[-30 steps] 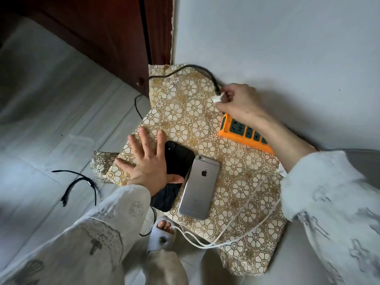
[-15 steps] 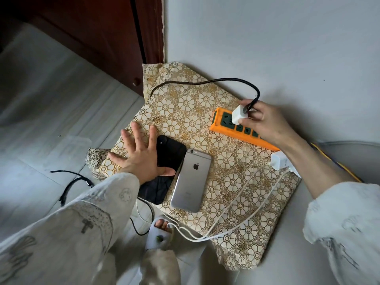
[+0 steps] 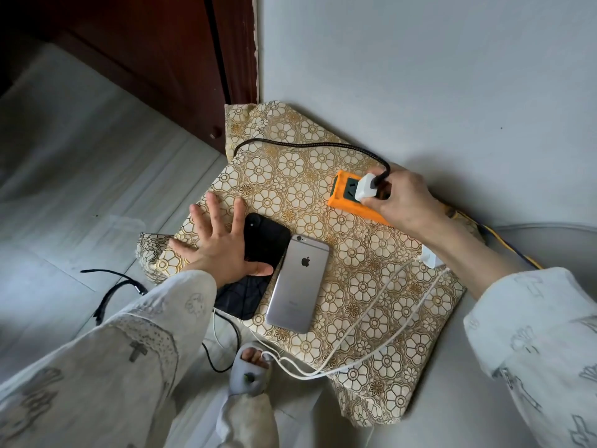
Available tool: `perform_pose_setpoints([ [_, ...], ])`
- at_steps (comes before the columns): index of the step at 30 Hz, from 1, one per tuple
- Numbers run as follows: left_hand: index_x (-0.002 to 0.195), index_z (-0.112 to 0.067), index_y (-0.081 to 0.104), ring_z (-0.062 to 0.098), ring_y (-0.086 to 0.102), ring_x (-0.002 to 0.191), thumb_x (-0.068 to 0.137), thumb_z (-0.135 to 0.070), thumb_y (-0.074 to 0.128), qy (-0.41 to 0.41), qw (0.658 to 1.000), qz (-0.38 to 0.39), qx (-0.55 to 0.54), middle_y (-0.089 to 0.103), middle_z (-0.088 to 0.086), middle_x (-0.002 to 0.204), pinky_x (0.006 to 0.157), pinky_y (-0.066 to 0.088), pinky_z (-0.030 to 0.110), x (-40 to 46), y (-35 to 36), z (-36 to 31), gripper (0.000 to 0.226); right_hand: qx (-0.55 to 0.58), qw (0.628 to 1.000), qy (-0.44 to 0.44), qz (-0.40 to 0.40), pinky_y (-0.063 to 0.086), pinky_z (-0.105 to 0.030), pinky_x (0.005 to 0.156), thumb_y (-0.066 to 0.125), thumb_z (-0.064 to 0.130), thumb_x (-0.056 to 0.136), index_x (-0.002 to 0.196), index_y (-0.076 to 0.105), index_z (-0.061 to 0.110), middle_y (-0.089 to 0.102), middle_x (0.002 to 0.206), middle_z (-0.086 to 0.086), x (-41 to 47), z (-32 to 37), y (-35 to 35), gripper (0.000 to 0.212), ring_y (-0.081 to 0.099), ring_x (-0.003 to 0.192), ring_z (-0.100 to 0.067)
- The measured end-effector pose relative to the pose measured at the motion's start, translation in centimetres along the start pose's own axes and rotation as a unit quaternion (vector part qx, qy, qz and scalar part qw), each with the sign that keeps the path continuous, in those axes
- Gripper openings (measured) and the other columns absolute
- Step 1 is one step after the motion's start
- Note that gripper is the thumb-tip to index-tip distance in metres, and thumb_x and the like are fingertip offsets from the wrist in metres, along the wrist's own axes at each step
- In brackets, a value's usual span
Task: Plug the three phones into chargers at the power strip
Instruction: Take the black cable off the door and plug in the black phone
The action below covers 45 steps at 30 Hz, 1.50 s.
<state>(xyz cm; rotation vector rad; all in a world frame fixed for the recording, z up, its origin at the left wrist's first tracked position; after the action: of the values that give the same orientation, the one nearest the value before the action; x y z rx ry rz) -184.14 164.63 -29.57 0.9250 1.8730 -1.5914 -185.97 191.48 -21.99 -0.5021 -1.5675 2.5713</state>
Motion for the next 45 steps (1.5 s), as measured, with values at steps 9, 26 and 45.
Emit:
perform_pose_setpoints([
  [9,0.138,-0.034,-0.028,0.037,-0.037,0.133,0.062,-0.063,0.069,-0.005,1.000,-0.003,-0.002,-0.047,0.007,0.142,0.101,0.003,0.077,0.0,-0.1,-0.1,0.126,-0.035,0.999,-0.022,0.002,0.039,-0.031,0.091,0.071,0.022,0.076,0.108,0.062,0.004,0.057,0.114,-0.010,-0.1,0.0,0.5,0.038,0.050,0.110,-0.026],
  [26,0.136,-0.037,-0.031,0.036,-0.040,0.131,0.058,-0.067,0.068,0.003,1.000,-0.002,-0.001,-0.050,0.005,0.140,0.100,0.000,0.076,0.4,0.2,0.2,0.130,-0.088,0.993,-0.006,0.077,0.040,-0.028,0.070,0.071,0.032,0.078,0.108,0.056,0.006,0.062,0.109,-0.013,0.4,0.6,-0.3,0.043,0.056,0.091,-0.022],
  [45,0.138,-0.036,-0.028,0.035,-0.033,0.135,0.056,-0.068,0.068,-0.002,1.000,-0.029,0.000,-0.043,0.004,0.145,0.100,0.005,0.077,0.2,-0.3,0.3,0.130,-0.052,0.991,0.063,0.103,0.042,-0.041,0.102,0.059,0.028,0.087,0.125,0.051,0.007,0.050,0.127,-0.013,-1.1,0.7,0.6,0.044,0.050,0.116,-0.028],
])
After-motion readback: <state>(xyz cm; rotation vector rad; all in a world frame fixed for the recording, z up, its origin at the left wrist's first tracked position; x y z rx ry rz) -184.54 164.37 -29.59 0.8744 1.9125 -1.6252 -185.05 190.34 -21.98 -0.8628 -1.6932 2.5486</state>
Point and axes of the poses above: each hand's wrist, its own x-axis towards the middle knuckle, its own y-axis out of the palm, z = x × y, the point moved 9 cm from there along x, towards the middle knuckle
